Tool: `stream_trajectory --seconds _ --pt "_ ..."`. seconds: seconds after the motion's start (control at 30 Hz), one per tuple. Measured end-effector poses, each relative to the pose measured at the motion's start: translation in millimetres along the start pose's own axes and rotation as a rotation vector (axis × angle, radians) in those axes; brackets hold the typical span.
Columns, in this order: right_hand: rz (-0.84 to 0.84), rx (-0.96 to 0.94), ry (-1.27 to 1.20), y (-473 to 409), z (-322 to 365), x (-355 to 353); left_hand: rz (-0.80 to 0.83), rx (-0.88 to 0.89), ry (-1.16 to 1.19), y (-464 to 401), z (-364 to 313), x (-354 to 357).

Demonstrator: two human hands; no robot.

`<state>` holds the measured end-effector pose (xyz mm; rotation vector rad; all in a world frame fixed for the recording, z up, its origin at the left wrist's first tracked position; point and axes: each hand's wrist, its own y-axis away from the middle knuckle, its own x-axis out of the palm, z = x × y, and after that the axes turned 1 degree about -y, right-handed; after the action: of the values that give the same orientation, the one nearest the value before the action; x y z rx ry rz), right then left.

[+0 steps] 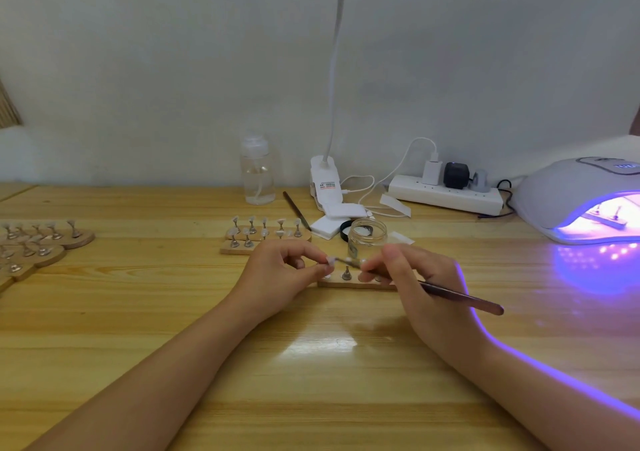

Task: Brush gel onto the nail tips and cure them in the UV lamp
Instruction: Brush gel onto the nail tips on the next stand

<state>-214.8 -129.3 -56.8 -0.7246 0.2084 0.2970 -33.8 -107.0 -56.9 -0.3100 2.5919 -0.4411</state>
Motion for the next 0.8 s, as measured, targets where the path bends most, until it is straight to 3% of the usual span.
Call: stream_trajectory --seconds 0.33,0.5,0.67,0.8 --pt "0.042 -0.038 0.18 -3.6 -2.6 0.1 -0.01 0.007 0.006 0.6 0.7 0.6" --pt "0.058 0.017 0.03 -0.7 -2.3 1.0 -0.01 0.031 0.017 0.6 0.0 1.5" --pt "0.06 -0.023 0.167 -4.4 -1.6 -0.2 0.022 0.047 0.032 0.0 2.2 1.2" --pt "0.069 -0.018 0.089 -0.9 -2.3 1.0 0.038 0.051 0.029 0.0 2.4 1.3"
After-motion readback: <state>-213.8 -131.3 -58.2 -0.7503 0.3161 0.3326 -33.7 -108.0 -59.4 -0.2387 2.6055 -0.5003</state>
